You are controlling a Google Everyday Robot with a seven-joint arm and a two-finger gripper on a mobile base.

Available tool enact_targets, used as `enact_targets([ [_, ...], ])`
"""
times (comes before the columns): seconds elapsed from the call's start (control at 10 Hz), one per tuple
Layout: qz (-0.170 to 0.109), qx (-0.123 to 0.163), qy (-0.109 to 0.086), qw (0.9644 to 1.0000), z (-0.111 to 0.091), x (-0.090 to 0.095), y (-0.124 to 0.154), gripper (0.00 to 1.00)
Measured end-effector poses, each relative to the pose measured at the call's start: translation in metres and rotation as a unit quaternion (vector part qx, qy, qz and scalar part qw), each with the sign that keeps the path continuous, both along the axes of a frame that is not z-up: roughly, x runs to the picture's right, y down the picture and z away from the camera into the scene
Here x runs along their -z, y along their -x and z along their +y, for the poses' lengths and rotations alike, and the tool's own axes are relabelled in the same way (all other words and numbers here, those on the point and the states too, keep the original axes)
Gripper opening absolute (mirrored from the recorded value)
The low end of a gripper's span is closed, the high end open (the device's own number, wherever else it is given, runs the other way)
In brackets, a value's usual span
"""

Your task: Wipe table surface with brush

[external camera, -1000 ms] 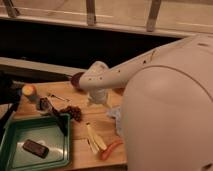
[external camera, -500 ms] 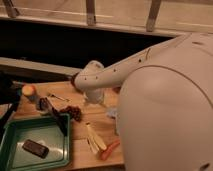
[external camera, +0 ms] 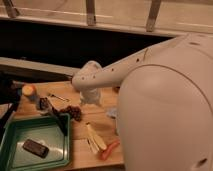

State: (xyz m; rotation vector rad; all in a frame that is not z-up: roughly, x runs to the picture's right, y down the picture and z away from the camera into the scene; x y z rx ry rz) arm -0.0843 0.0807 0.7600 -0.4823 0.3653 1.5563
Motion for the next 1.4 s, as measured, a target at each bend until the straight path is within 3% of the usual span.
enact_targets([
  [0.3,-0.069,0.035,-0.004,0.9970,-0.009,0.004,0.062,0.73],
  [0.5,-0.131,0.071,-0.002,0.9889,-0.003,0.016,0.108,0.73],
  [0.6,-0.174,0.102,-0.003,0.9794,0.008,0.028,0.128,0.73],
  [0.8,-0.224,0.141,-0.008,0.9644,0.019,0.045,0.148,0.73],
  [0.9,-0.237,0.151,-0.010,0.9597,0.023,0.050,0.154,0.73],
  [1.2,-0.239,0.148,-0.011,0.9596,0.022,0.045,0.153,0.73],
  [1.4,-0.247,0.152,-0.011,0.9569,0.019,0.030,0.167,0.73],
])
